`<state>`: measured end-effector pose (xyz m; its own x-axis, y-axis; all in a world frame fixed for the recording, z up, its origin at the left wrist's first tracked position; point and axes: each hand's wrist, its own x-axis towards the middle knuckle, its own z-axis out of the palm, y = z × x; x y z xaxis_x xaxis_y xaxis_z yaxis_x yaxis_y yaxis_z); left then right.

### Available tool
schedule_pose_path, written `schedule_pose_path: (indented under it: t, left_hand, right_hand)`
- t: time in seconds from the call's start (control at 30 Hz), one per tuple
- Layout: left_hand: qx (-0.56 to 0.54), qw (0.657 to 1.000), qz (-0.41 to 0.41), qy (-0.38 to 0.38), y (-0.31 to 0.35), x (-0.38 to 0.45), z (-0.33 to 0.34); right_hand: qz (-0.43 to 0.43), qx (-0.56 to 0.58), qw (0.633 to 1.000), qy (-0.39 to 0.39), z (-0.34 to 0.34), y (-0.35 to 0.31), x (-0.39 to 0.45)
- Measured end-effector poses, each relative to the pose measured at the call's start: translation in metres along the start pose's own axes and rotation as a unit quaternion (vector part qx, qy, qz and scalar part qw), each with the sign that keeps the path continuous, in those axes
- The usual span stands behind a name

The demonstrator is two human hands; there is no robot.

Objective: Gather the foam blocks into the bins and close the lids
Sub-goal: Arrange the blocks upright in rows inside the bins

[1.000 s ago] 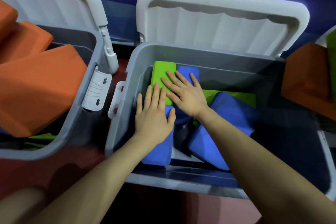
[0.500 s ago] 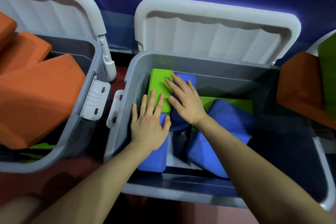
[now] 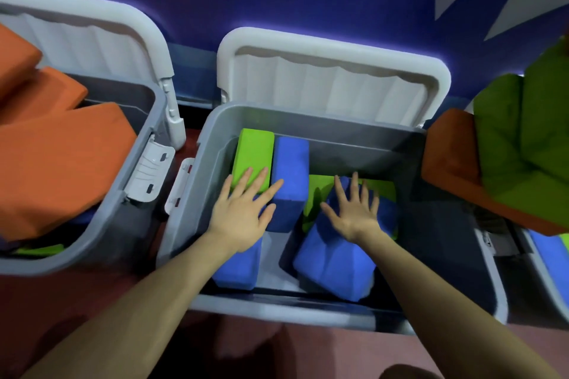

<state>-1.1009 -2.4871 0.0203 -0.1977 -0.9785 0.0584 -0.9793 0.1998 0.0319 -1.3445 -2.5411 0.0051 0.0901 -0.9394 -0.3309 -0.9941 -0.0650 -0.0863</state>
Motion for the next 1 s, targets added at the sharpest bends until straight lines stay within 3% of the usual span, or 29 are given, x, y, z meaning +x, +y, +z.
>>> schedule_pose_path:
  t: [0.13, 0.27, 0.37, 0.6, 0.8, 1.0]
  left_hand:
    - [0.0, 0.999, -0.021, -0.031, 0.003, 0.002, 0.001]
    - [-0.002, 0.998, -0.029, -0.052, 0.006, 0.002, -0.005]
    - [0.0, 0.997, -0.044, -0.068, 0.008, 0.001, -0.01]
    - [0.015, 0.994, -0.044, -0.104, 0.011, 0.0, -0.019]
    - [0.025, 0.989, -0.027, -0.143, 0.006, 0.001, -0.026]
    - [0.001, 0.987, -0.018, -0.162, 0.015, -0.003, -0.031]
  right_hand:
    - [-0.009, -0.016, 1.0, 0.019, -0.002, -0.005, 0.002]
    - [-0.096, -0.033, 0.993, 0.055, -0.009, -0.01, -0.017]
    - [-0.111, -0.009, 0.991, 0.072, -0.017, -0.023, -0.033]
    - [-0.138, -0.024, 0.988, 0.061, -0.013, -0.013, -0.074]
    - [-0.161, 0.039, 0.983, 0.076, -0.018, -0.015, -0.091]
    - [-0.163, -0.006, 0.986, 0.017, -0.017, 0.001, -0.101]
